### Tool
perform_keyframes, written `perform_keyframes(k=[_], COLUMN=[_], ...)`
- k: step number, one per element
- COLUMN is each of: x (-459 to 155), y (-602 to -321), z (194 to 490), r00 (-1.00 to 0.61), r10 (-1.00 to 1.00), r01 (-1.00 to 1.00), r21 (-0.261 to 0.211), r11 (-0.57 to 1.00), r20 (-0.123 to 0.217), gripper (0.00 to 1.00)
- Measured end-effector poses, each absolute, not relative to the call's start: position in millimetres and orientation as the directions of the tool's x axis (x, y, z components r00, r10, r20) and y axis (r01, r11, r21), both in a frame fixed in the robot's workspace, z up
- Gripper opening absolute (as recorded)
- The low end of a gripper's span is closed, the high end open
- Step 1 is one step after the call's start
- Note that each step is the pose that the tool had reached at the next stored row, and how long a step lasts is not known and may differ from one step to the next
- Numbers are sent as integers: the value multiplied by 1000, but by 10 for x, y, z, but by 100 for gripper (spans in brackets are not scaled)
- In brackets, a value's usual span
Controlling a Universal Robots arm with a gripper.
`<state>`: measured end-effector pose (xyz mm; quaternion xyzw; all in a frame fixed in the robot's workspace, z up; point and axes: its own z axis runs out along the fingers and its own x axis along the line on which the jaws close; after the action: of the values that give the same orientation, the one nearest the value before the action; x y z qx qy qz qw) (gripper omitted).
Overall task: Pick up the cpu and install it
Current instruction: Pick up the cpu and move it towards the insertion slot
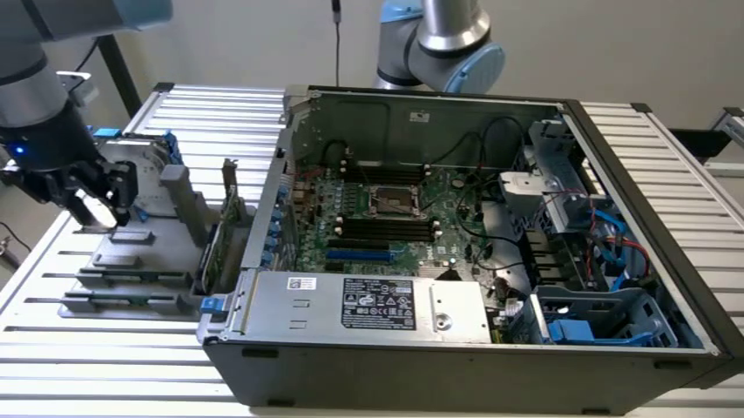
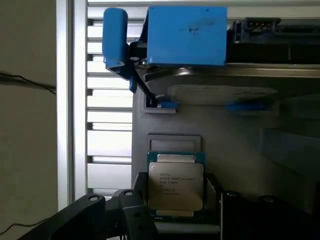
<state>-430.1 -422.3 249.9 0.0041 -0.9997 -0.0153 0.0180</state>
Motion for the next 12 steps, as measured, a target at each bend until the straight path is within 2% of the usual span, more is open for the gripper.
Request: perform_keyframes(k=[12], x=[-4175], y=[-4221], z=[3042], r00=[-999], r10=[-12], r01=[-11], r21=[31], r11=[999], r20=[40], gripper=[55])
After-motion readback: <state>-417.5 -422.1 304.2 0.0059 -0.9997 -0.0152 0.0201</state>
